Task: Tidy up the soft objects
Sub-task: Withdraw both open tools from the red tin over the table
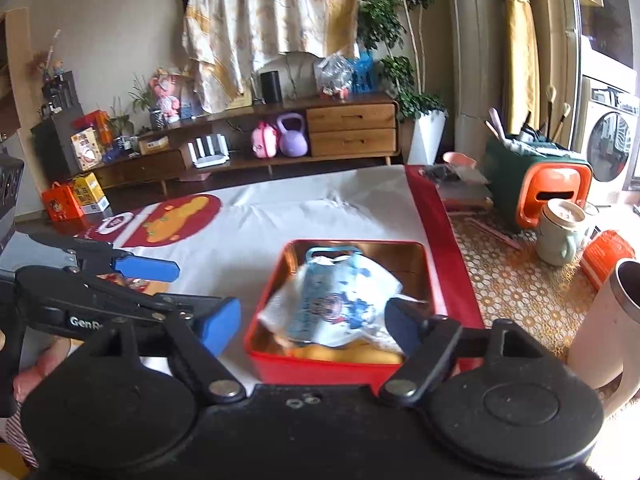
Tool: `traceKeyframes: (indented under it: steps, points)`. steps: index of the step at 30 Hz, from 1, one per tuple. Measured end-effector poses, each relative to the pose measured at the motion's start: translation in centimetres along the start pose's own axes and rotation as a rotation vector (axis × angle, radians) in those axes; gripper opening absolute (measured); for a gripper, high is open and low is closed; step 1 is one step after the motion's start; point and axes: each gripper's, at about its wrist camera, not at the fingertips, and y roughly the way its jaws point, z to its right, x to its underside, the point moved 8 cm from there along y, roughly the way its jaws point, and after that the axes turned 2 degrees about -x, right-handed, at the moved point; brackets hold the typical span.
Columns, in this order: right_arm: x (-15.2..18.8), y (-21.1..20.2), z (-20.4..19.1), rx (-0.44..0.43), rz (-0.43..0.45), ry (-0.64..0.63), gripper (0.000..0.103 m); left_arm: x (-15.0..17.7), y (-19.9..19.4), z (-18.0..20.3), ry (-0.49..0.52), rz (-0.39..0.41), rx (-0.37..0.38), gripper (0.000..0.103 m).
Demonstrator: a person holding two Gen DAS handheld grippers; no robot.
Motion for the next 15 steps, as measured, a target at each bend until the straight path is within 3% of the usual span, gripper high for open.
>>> traceKeyframes:
  steps: [8, 15]
  points:
    - [-0.5, -1.1, -5.1, -0.052, 0.015, -0.043, 0.09, 1.0, -5.4, -2.8, -0.062, 0.067, -0.02, 0.083]
    - [-1.0, -0.5, -9.9, -0.103, 0.02, -0.073, 0.1, 2.6, -8.3, -6.3, -0.123, 0.08, -0.031, 0.085]
